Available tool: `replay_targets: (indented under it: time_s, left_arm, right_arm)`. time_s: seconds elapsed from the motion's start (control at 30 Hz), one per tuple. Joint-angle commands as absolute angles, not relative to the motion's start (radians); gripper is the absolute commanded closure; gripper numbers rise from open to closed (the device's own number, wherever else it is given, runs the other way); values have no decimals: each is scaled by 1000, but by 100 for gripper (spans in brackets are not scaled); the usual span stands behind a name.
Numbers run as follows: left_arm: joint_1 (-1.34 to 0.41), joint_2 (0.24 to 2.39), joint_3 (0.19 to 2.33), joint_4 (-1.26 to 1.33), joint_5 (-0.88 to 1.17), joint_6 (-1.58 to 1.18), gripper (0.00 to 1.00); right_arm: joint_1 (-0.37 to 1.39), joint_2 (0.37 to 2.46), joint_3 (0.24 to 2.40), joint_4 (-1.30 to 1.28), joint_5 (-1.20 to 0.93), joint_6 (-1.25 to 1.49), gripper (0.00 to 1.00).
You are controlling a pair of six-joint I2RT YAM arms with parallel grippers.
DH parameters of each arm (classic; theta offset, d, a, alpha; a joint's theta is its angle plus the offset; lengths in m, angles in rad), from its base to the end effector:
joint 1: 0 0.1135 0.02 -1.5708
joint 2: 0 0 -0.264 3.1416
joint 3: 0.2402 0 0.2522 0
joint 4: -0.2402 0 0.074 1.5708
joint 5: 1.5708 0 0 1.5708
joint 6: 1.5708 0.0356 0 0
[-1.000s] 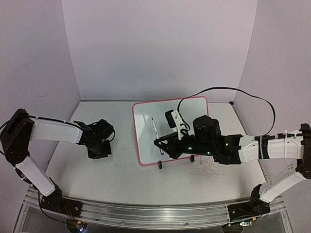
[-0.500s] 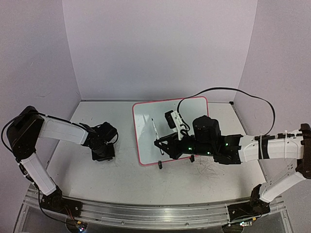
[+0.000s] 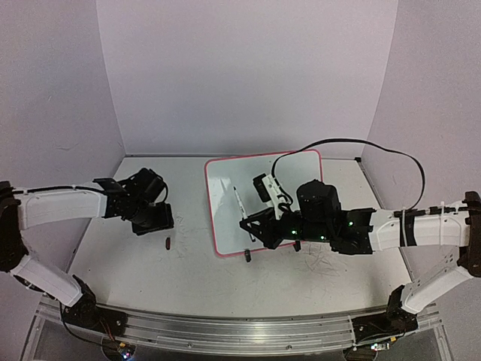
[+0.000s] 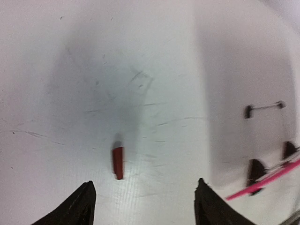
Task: Write a sentence on the whiteboard
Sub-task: Put down the pen cap at the corner of the board, then pass from the right arm to the left
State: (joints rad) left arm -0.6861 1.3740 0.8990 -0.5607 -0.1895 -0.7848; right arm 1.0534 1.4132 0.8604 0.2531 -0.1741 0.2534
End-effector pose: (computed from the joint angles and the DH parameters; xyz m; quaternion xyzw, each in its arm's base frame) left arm 0.2126 -0.1654 0.2200 -0.0723 0.9577 -0.1089 0.2564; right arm 0.1543 0.2835 0.2645 -0.3597 0.7183 0.4150 0.4270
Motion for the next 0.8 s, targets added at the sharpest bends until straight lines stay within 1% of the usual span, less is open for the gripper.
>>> replay_targets:
  time_s: [0.0,0.07,0.1,0.17,0.27,0.43,0.57,0.6,0.63,0.77]
  left_arm:
    - [-687,1218,1033,-526,60,-679,14]
    - [-703,1205,1071,-478,227,-654,5]
    - [-720,1198,1086,-456,279,-655,3]
    - [-754,1186,1103,-402,347,-668,1]
    - [-803,1218,1121,-322,464,-696,1]
    - [-919,1324,1183,-303,501,-671,1]
    - [-933,1336,1187,-282,500,-669,1]
    - [-933,1335,1185,-277,503,-670,3]
    - [-933,1336,1184,-273,508,-670,7]
    - [-933,1355,1183,-274,509,-678,31]
  right_arm:
    - [1051,1401,921,178,-205,112,100]
    - [1052,1402,935,157,-235,72,100]
    - [1051,1408,944,142,-247,54,100]
    - [1051,1421,970,114,-277,23,100]
    - [1052,1445,1006,78,-316,9,100]
    - [1053,1476,1044,49,-353,-31,100]
    - [1053,1479,1049,36,-348,-35,100]
    - [1053,1477,1048,34,-345,-35,100]
    - [1053,1473,1046,33,-342,-36,100]
    - [1053,1460,1043,32,-355,-38,100]
